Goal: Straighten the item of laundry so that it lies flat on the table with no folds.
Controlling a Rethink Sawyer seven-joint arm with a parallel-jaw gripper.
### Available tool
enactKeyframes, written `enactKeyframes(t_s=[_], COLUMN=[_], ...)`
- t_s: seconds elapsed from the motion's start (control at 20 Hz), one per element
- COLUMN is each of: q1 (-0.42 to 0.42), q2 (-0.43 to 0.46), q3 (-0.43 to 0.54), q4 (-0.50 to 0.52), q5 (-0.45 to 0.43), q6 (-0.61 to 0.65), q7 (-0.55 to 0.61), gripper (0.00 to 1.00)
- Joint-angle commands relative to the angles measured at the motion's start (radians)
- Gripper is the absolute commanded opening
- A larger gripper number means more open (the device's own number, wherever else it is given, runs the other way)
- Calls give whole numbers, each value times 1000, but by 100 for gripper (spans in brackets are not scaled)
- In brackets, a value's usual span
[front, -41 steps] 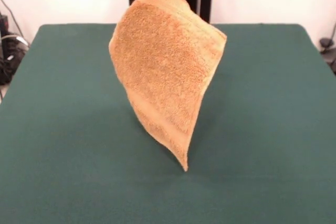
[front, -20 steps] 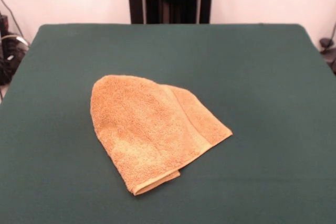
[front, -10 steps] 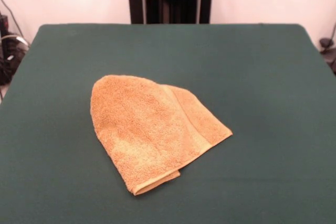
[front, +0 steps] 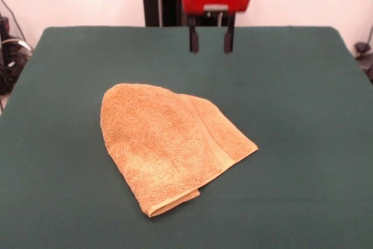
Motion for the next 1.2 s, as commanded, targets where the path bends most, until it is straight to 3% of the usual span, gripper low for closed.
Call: enactKeyframes(t_s=[0.05,0.4,0.85,1.2], q1=[10,56,121,183], q2=[138,212,270,329], q3=[96,86,66,31], q4=[-119,-207,-395,-552], q5=[-39,3,35,55], q6=[55,104,251,270], q7=[31,83,126,200], gripper=[100,100,100,100])
